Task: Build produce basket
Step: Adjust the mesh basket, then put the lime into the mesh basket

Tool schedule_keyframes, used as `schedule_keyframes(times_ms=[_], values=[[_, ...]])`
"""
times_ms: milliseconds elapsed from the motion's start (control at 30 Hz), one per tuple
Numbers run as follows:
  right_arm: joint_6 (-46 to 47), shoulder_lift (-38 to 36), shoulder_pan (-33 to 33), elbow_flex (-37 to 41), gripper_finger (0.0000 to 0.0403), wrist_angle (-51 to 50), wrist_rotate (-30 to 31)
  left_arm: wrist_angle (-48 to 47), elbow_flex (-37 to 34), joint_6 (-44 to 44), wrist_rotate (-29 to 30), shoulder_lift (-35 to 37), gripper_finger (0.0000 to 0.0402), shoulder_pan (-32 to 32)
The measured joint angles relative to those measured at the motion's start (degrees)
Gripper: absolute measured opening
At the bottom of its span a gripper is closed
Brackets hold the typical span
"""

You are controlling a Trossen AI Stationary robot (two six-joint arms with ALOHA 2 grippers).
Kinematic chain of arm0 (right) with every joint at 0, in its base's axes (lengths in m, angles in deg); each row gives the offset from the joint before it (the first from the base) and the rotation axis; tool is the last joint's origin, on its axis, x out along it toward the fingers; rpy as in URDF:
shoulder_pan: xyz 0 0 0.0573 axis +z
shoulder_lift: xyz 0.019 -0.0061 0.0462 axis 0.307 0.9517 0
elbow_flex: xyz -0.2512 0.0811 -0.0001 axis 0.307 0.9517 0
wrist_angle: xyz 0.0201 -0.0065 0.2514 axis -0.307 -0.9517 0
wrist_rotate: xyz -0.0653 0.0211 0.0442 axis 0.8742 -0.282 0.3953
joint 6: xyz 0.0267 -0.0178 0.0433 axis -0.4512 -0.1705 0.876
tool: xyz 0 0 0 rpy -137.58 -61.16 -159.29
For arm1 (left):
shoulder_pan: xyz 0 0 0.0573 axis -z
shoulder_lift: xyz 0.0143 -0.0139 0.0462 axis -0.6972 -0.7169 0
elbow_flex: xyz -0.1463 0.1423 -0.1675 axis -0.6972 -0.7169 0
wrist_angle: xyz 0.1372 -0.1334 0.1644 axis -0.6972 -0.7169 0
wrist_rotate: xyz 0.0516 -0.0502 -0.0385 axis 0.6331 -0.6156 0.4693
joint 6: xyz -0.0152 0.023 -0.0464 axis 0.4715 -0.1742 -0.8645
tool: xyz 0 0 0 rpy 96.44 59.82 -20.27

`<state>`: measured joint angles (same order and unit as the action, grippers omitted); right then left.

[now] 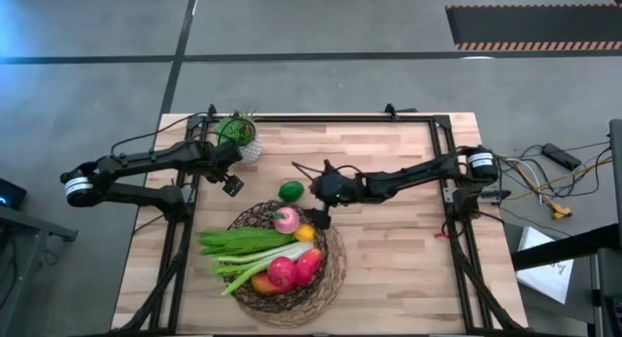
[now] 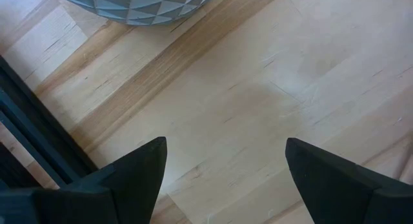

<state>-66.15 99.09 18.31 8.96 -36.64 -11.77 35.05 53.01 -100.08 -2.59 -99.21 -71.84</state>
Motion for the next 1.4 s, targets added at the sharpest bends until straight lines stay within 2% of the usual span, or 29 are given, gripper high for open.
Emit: schedule_keyframes(times_ms=[133, 367, 433, 500, 667, 867, 1000, 1233, 1400], values=[[-1.67, 3.58, 0.87, -4.45, 0.0388, 0.3, -0.35, 0.0, 0.0, 0.0, 0.0, 0.0, 0.0299, 0.0], [-17.88, 0.24, -1.97, -3.65, 0.0388, -1.17, -0.93, 0.0, 0.0, 0.0, 0.0, 0.0, 0.0299, 0.0], [-22.88, -0.72, -3.91, -2.46, 0.0388, -1.12, -2.75, 0.0, 0.0, 0.0, 0.0, 0.0, 0.0299, 0.0], [-25.57, -0.5, -6.09, -1.41, 0.0388, -0.62, -7.22, 0.0, 0.0, 0.0, 0.0, 0.0, 0.0299, 0.0], [-25.73, 4.52, -11.15, -1.73, 0.0388, 5.29, -18.99, 0.0, 0.0, 0.0, 0.0, 0.0, 0.0299, 0.0], [-27.82, 13.39, -13.41, -8.79, 0.0388, 7.03, -22.57, 0.0, 0.0, 0.0, 0.0, 0.0, 0.0299, 0.0], [-28.43, 17.9, -14.31, -14.18, 0.0388, 5.72, -29.5, 0.0, 0.0, 0.0, 0.0, 0.0, 0.0299, 0.0], [-30.61, 23.45, -14.47, -21.23, 0.0383, -2.21, -29.91, 0.0, 0.0, 0.0, 0.0, 0.0, 0.0299, 0.0], [-29.42, 23.23, -14.61, -20.56, 0.0333, -2.39, -29.79, 0.0, 0.0, 0.0, 0.0, 0.0, 0.0299, 0.0]])
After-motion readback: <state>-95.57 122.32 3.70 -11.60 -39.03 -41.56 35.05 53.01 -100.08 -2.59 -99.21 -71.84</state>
